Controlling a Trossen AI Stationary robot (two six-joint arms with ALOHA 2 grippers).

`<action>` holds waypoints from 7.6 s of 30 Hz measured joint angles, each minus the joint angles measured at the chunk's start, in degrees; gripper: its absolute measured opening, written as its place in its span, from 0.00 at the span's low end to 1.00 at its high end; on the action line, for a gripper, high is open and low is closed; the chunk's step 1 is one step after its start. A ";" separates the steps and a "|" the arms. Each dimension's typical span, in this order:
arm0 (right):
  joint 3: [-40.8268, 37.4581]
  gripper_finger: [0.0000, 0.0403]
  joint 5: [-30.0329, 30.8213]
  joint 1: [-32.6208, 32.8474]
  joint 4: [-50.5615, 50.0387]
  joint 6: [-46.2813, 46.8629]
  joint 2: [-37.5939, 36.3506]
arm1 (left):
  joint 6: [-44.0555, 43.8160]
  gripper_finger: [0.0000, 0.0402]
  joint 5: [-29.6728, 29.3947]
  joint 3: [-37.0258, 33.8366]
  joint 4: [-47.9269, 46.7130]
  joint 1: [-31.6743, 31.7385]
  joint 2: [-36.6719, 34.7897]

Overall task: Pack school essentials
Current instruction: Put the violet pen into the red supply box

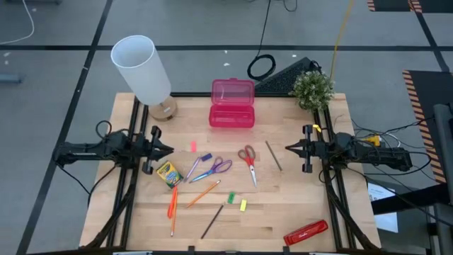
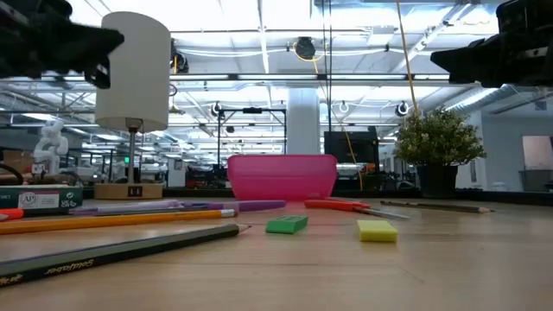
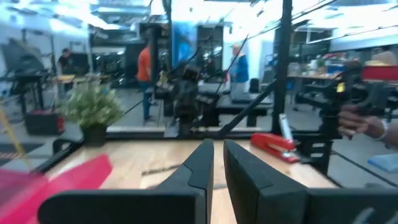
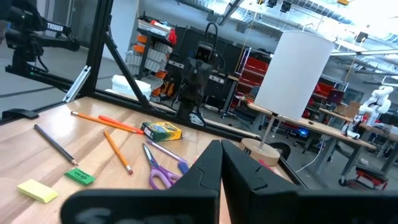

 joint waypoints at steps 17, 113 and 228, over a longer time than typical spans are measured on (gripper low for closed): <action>0.00 0.00 0.00 0.01 -0.01 6.82 0.01 | -3.62 0.10 -4.16 17.83 -10.95 0.04 11.46; 52.22 0.00 13.75 7.61 -38.11 27.05 51.79 | -18.40 0.10 -15.79 80.42 -71.32 -11.33 71.35; 52.20 0.00 19.71 24.14 -35.61 25.27 53.09 | -52.33 0.12 -17.73 52.82 -50.75 -10.54 85.66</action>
